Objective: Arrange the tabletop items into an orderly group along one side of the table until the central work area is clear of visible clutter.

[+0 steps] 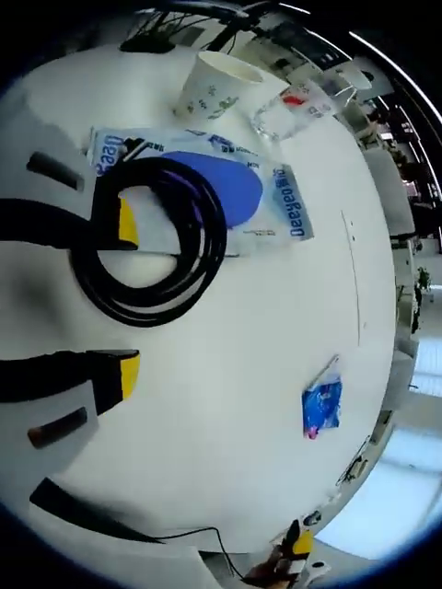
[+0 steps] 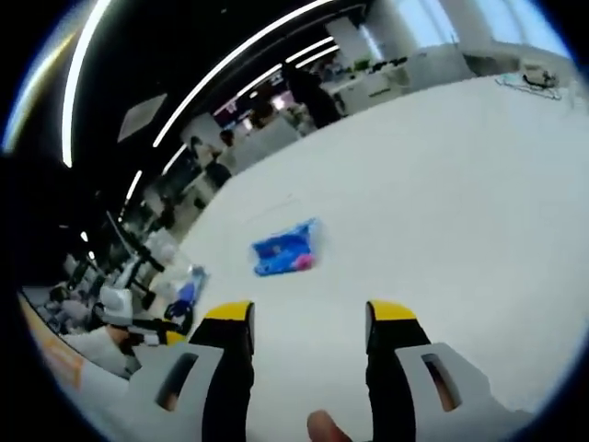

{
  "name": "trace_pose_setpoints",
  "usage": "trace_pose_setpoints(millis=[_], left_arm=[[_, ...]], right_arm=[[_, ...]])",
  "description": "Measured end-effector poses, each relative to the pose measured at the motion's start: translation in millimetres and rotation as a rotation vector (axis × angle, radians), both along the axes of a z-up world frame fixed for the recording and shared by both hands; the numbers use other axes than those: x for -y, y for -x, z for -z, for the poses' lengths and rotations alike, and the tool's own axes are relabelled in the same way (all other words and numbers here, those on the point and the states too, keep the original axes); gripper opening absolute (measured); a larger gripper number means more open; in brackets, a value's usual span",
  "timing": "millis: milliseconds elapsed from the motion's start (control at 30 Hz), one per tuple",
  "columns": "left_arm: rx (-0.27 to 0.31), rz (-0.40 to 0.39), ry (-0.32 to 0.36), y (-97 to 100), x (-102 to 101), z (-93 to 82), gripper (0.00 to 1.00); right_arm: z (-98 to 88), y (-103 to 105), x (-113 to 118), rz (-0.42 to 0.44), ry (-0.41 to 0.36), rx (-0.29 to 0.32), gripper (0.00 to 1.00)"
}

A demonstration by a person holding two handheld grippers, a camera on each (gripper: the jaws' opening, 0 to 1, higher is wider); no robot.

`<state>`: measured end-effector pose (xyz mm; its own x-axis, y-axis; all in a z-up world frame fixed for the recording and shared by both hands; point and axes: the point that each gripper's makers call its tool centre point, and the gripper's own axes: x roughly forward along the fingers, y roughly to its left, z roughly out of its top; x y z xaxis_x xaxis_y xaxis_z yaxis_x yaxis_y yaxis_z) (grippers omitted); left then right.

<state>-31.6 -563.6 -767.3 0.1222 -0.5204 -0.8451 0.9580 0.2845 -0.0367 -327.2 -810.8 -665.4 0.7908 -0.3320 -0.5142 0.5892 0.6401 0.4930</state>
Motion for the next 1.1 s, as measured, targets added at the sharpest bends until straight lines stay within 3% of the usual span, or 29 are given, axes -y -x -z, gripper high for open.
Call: trace_pose_setpoints(millis=[33, 67, 100, 167, 433, 600, 700, 767, 1000, 1100], left_arm=[[-0.030, 0.007, -0.002, 3.7, 0.5, 2.8, 0.29], [-0.015, 0.016, -0.011, 2.6, 0.2, 4.7, 0.25], [0.064, 0.077, -0.016, -6.5, 1.9, 4.8, 0.21], [0.026, 0.086, -0.027, 0.8, 1.2, 5.0, 0.15], [0.028, 0.052, -0.005, 3.9, 5.0, -3.7, 0.06], [0.005, 0.007, 0.073, 9.4, 12.3, -26.9, 0.04], [-0.082, -0.048, 0.223, 17.6, 28.6, -57.0, 0.02], [-0.132, -0.072, 0.269, 29.3, 33.2, -75.1, 0.02], [-0.081, 0.026, 0.319, 49.3, 46.4, -99.4, 0.02], [-0.087, 0.052, 0.344, 60.4, 54.7, -110.2, 0.02]], right_arm=[[0.3, -0.7, -0.1, -0.004, -0.002, 0.001, 0.46], [-0.3, -1.3, -0.8, -0.003, -0.005, 0.004, 0.46], [-0.8, -2.2, -0.6, -0.002, -0.009, 0.009, 0.46], [-1.3, -2.8, -0.4, -0.004, -0.008, 0.010, 0.46], [-1.6, 0.7, 0.5, -0.001, 0.001, 0.012, 0.44], [-0.9, 1.6, -1.0, 0.001, -0.003, 0.014, 0.43], [-2.9, -2.9, -1.3, -0.008, -0.001, 0.018, 0.43], [-4.0, -6.9, -2.7, -0.020, 0.002, 0.022, 0.43], [-6.1, -24.9, -16.2, -0.079, -0.019, 0.042, 0.43], [-12.4, -40.1, -30.8, -0.122, -0.064, 0.092, 0.43]])
